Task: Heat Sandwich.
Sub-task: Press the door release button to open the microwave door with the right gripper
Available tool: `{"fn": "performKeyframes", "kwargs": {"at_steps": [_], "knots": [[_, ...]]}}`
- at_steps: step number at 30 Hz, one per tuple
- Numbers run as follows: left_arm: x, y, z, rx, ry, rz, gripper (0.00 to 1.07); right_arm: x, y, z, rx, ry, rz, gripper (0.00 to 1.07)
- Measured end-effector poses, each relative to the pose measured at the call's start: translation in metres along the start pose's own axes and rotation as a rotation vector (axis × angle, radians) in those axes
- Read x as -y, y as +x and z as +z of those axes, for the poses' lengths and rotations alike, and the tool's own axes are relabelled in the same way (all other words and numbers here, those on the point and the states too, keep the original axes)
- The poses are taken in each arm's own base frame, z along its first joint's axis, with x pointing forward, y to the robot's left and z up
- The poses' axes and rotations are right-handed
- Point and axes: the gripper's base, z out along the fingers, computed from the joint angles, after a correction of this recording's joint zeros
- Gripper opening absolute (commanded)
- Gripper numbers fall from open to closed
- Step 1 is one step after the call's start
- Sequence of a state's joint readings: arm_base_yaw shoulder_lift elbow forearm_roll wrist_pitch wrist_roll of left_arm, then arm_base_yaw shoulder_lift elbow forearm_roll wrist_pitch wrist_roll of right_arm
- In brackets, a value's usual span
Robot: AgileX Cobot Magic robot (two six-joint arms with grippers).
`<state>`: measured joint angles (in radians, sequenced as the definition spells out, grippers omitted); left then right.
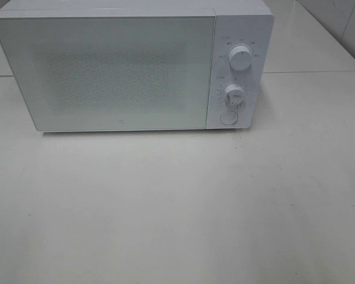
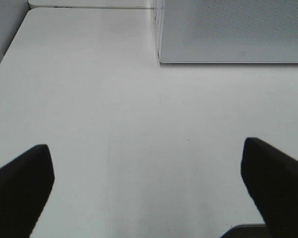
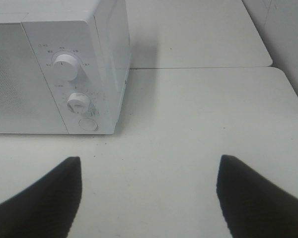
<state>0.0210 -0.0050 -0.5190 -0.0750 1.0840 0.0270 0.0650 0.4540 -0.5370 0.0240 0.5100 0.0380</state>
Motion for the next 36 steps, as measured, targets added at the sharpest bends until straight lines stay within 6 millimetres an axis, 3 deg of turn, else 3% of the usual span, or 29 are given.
{"fn": "performKeyframes", "kwargs": {"at_steps": [3, 11, 26, 36], "knots": [[0.0, 0.0, 0.0, 0.0, 0.0, 0.0, 0.98, 0.0, -0.003, 0.011, -0.009, 0.001, 0.001, 0.74], [0.0, 0.0, 0.0, 0.0, 0.0, 0.0, 0.98, 0.0, -0.016, 0.062, -0.007, 0.006, 0.003, 0.74], [0.0, 0.0, 0.0, 0.0, 0.0, 0.0, 0.98, 0.002, -0.025, 0.124, 0.105, 0.009, 0.004, 0.74], [0.0, 0.0, 0.0, 0.0, 0.0, 0.0, 0.98, 0.005, 0.003, 0.155, 0.228, 0.015, -0.027, 0.74]]}}
